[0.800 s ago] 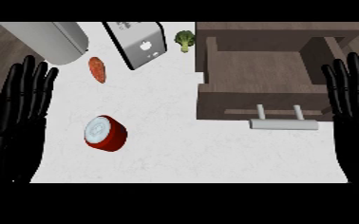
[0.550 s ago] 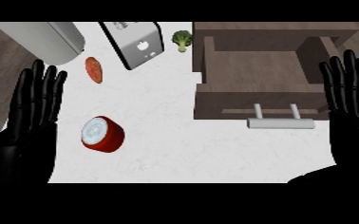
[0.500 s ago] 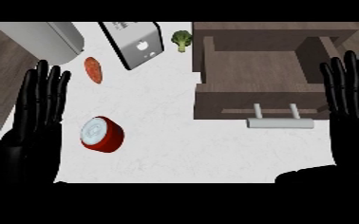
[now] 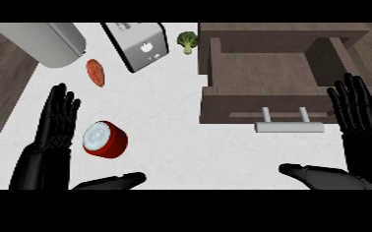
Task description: Pick up the can, place it into the drawer and close the drawer
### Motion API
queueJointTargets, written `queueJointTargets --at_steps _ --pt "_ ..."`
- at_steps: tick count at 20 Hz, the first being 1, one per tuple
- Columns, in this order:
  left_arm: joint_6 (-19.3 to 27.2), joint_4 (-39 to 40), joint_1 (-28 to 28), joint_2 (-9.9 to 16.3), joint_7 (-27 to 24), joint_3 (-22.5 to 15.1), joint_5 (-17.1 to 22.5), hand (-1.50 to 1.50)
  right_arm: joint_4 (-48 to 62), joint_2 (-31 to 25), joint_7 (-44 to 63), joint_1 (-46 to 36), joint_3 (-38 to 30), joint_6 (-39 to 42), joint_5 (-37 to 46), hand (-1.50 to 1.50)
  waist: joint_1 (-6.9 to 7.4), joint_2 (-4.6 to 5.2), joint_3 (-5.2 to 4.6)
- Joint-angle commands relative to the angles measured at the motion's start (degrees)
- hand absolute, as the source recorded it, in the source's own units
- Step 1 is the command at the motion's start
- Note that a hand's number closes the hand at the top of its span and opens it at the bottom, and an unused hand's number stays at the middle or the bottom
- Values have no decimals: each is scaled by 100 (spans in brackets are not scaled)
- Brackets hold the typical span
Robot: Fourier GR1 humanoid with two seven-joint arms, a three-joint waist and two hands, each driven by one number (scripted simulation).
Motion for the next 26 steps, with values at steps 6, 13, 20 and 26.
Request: queueJointTargets --at_steps 6,13,20,26 --pt "786 -162 -346 -20 1030 -572 -593 -150 -173 247 -355 759 93 141 105 -150 -22 0 -5" --pt "581 110 20 -20 432 58 -35 -150 -209 169 -700 1052 -224 520 -169 -150 -21 1 -6" --pt "397 214 295 70 71 322 316 -150 -259 79 -312 809 -535 674 -370 -150 -3 1 -7" --pt "700 1255 -319 -18 -336 418 315 -150 76 66 -436 634 -787 746 -468 -150 -13 6 -7"
